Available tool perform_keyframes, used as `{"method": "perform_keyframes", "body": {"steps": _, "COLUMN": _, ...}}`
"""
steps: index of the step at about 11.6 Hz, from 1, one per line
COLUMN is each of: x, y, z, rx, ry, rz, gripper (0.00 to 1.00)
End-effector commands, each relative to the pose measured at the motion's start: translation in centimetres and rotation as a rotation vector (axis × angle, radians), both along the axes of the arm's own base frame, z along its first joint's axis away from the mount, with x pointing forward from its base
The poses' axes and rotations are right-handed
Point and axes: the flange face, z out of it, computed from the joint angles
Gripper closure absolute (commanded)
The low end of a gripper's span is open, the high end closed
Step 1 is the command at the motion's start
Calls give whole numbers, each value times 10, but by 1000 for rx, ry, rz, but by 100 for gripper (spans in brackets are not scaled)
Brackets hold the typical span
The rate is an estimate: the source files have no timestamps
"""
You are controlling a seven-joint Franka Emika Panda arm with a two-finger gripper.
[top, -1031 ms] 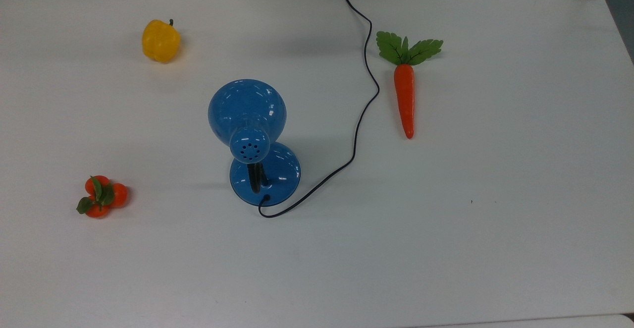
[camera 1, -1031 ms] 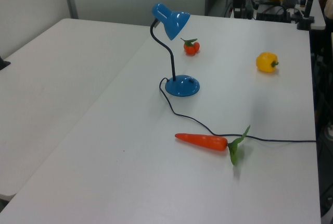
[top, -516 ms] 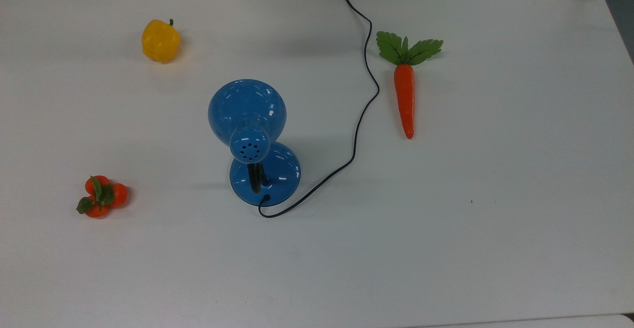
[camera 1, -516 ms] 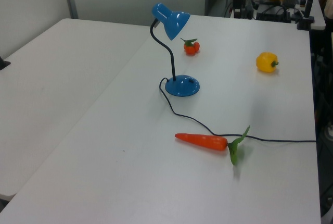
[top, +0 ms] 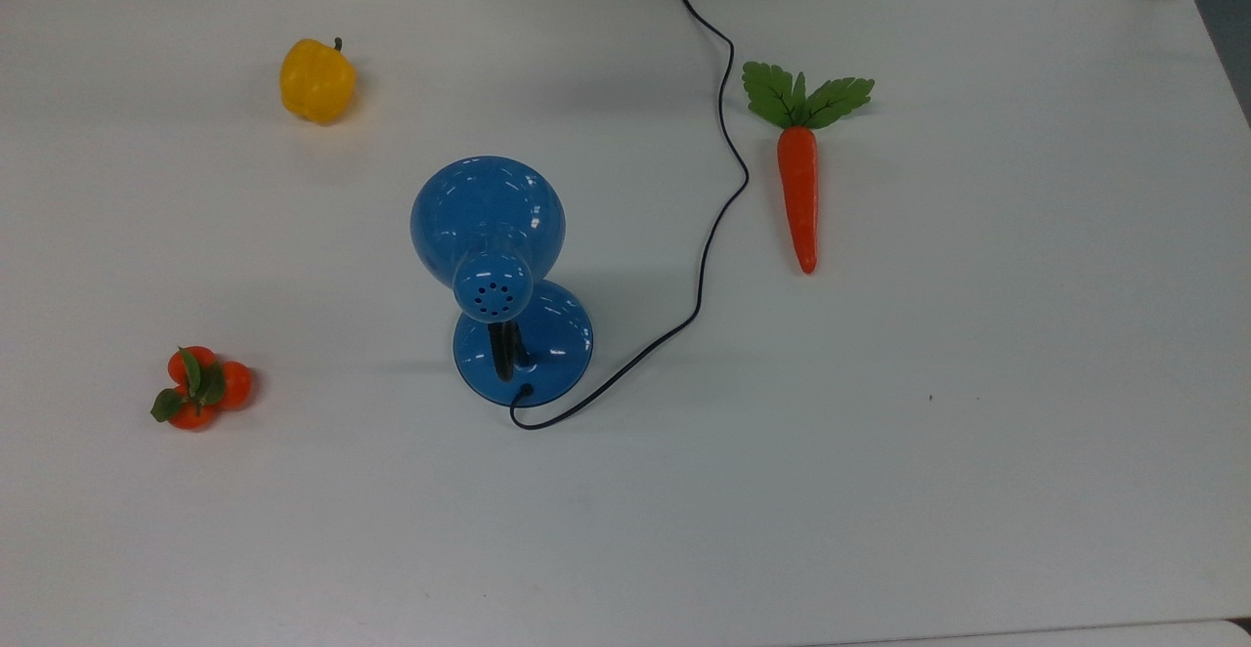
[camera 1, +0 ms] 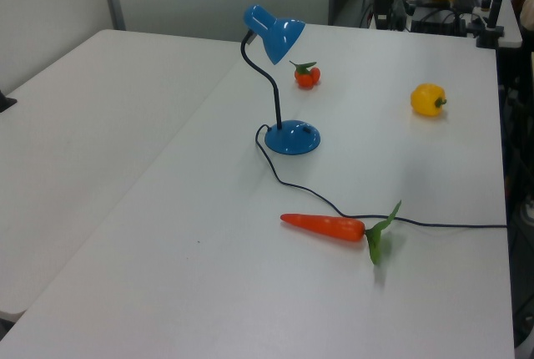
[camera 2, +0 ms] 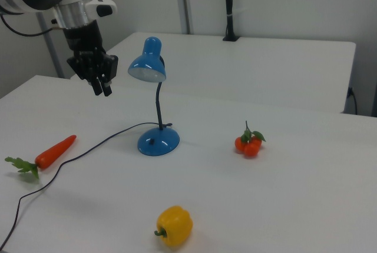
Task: Turn on desk lamp
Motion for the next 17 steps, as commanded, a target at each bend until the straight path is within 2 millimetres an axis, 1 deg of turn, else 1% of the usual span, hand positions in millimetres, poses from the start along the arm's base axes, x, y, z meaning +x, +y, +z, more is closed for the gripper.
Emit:
{"method": "perform_keyframes", "body": {"steps": 1, "x": 1, "y": -1, "z": 0, "rx": 10, "ry": 25, "rz": -2, "gripper": 100}}
{"method": "perform_keyframes", "body": {"steps": 3, "x": 3, "y": -1, "z": -4, "rx": 13, "ry": 27, "rz": -3, "gripper": 100}}
{"method": "perform_keyframes", "body": {"steps": 6, "x": 9, "y": 0, "z": -24, "rx": 16, "ry": 54, "rz": -3, "gripper": 100}}
{"method": "perform_keyframes", "body": {"steps": 9, "x": 19, "y": -3, "z": -58, "rx": 19, "ry": 56, "rz": -11, "gripper": 100}}
{"method": "perform_keyframes", "body": {"steps": 16, "x": 42, "y": 1, "z": -163, "rx": 28, "ry": 4, "rz": -12, "gripper": 100}}
{"method": "perform_keyframes", "body": {"steps": 17, "x": 46, "y": 2, "z": -172, "rx": 30, "ry": -9, "rz": -9, "gripper": 100}}
